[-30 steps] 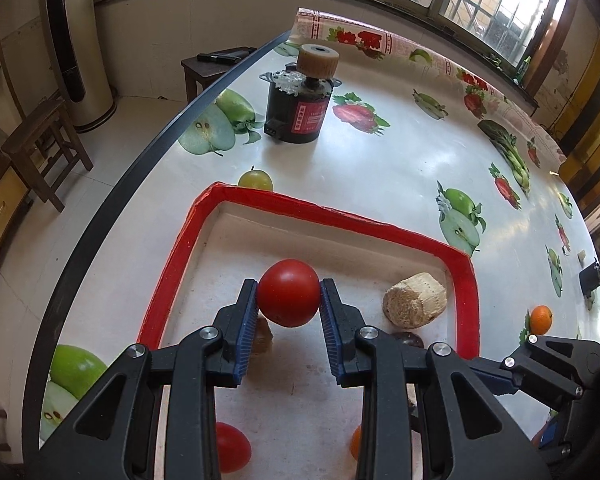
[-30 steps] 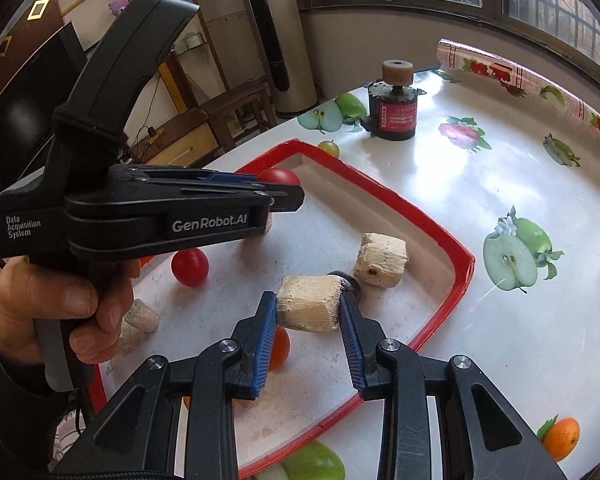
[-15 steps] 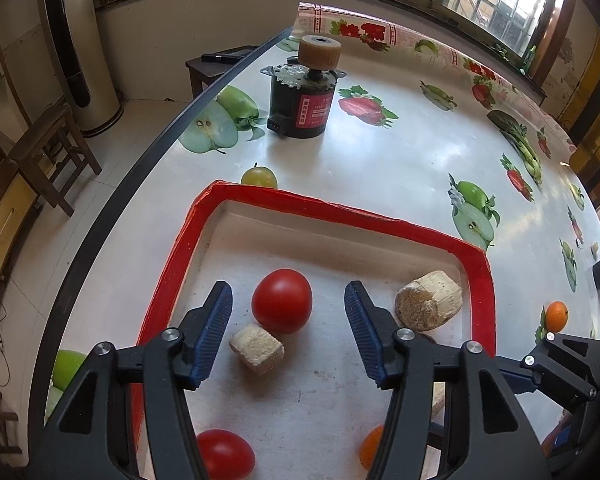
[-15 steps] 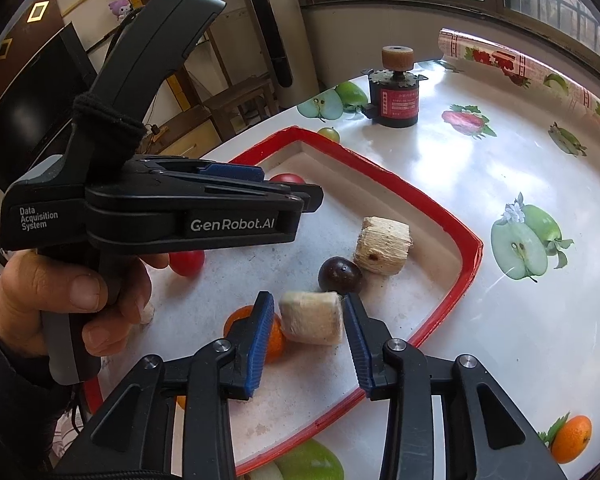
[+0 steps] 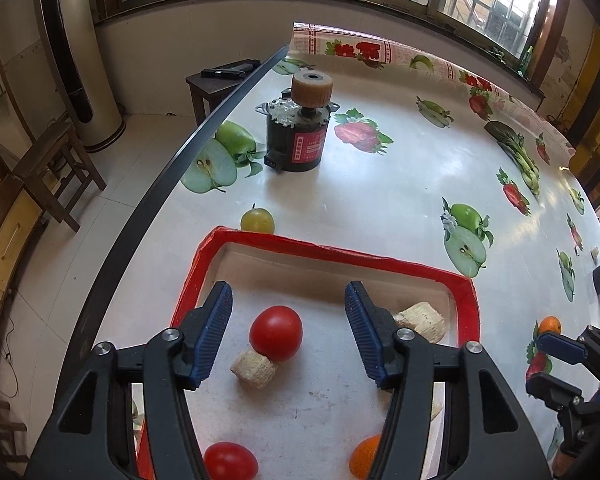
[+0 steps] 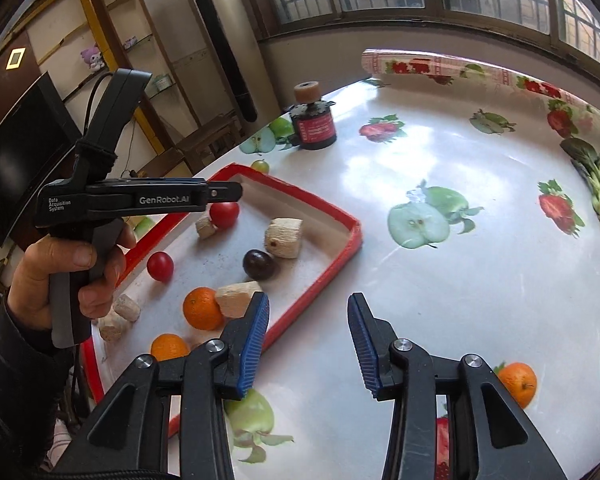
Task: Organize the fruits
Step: 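Open left gripper to release the tomato while right gripper releases the cork block, then move left gripper to the yellow-green fruit while right gripper approaches the loose orange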
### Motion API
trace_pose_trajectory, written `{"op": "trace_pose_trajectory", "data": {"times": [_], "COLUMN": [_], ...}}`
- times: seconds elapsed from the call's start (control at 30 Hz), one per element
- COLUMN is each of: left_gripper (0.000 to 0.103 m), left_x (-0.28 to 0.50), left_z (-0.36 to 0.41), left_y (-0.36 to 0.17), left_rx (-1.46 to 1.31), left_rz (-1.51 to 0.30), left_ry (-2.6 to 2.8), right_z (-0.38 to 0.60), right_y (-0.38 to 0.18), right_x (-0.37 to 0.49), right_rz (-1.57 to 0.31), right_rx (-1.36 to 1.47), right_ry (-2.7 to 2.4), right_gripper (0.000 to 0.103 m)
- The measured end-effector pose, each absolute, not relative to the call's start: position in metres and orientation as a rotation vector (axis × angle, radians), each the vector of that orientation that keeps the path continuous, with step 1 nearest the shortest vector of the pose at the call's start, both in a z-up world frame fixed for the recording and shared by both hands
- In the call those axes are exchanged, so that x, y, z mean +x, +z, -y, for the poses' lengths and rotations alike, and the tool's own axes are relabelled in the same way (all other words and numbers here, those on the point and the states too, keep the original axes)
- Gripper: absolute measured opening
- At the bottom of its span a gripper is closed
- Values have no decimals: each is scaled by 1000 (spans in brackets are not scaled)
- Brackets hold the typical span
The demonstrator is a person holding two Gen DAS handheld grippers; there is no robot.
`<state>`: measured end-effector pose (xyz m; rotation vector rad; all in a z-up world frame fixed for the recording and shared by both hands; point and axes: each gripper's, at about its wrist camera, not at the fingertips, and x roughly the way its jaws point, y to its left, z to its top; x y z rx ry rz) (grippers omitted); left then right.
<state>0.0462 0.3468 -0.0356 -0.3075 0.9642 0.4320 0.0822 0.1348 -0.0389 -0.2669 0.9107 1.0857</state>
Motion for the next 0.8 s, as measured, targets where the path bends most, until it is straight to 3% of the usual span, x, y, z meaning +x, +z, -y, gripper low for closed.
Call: {"op": "trace_pose_trajectory", "data": {"times": [0.33,0.8], "left_gripper": [57,58], "left_x": [87,122], "left_z": [-364,-387], "left_y": [-19,-62], "left_rx": [-244,-195], "left_rz": [-981,-1157], "left_ry": [453,469], "right_z": [-68,-25], "right_y": [-28,-47], "right_x": [127,158], "right_rz": [-905,-963], "right_rx": [-138,-96], "right_ry": [917,771], "right_gripper": [42,45]}}
